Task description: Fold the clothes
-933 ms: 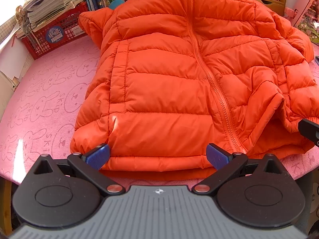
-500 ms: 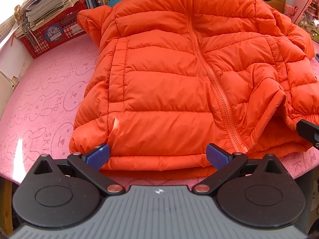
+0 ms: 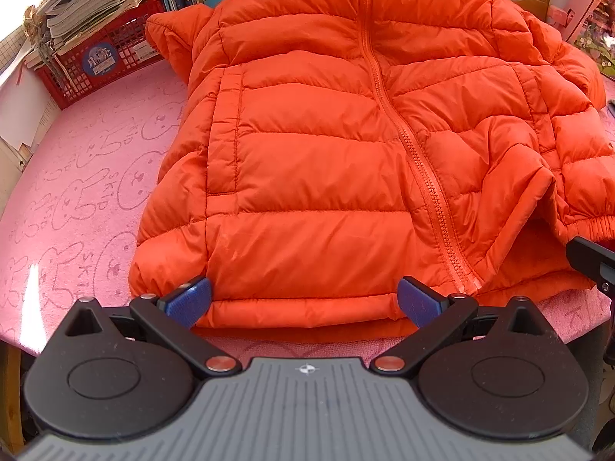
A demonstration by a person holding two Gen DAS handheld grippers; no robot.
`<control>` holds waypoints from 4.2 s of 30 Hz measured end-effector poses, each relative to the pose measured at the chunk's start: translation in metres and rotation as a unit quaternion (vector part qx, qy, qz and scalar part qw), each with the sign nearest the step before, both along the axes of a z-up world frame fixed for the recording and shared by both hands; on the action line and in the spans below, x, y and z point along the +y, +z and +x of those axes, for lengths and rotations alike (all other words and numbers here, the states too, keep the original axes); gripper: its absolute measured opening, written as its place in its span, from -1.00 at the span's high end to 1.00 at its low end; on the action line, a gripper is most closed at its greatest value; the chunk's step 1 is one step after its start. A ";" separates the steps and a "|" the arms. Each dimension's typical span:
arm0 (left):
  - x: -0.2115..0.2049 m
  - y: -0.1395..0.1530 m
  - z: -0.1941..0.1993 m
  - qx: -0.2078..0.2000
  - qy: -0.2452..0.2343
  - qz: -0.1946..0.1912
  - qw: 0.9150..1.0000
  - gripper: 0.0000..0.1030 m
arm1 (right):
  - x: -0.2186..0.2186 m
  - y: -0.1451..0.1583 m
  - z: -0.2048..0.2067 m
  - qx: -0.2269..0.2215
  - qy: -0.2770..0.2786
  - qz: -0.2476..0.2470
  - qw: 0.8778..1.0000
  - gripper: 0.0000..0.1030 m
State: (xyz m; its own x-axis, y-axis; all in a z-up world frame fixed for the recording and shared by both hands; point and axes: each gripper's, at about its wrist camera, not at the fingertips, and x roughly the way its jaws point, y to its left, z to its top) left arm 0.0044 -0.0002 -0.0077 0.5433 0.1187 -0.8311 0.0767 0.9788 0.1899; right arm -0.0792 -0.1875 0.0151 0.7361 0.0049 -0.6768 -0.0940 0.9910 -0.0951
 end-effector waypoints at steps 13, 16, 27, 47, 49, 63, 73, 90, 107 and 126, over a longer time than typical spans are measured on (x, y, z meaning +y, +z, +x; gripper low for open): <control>0.001 -0.002 0.003 0.009 0.001 -0.005 1.000 -1.00 | 0.002 -0.003 0.002 0.007 0.002 -0.002 1.000 -1.00; 0.001 -0.003 0.004 0.011 0.002 -0.006 1.000 -1.00 | 0.002 -0.003 0.002 0.008 0.003 -0.001 1.000 -1.00; 0.002 -0.003 0.004 0.015 0.002 -0.008 1.000 -1.00 | 0.003 -0.005 0.003 0.013 0.006 -0.004 1.000 -1.00; 0.005 -0.003 0.004 0.013 -0.013 -0.016 1.000 -1.00 | 0.003 -0.010 0.005 0.020 0.002 -0.009 1.000 -1.00; 0.005 -0.004 0.004 0.014 -0.013 -0.016 1.000 -1.00 | 0.003 -0.010 0.005 0.021 0.001 -0.009 1.000 -1.00; 0.006 -0.005 0.004 0.015 -0.014 -0.019 1.000 -1.00 | 0.003 -0.012 0.005 0.026 0.000 -0.007 1.000 -1.00; 0.005 -0.005 0.003 0.015 -0.014 -0.017 1.000 -1.00 | 0.003 -0.012 0.004 0.027 0.001 -0.008 1.000 -1.00; 0.014 0.000 0.005 0.011 -0.015 -0.020 1.000 -1.00 | -0.009 -0.016 0.010 0.019 -0.035 -0.018 0.999 -1.00; 0.073 0.009 0.009 -0.030 0.051 0.021 0.998 -1.00 | -0.091 -0.018 0.002 0.010 -0.174 0.000 0.985 -1.00; -0.029 -0.010 -0.038 -0.073 -0.227 0.018 0.971 -1.00 | 0.014 -0.040 -0.024 -0.093 0.026 -0.201 0.975 -1.00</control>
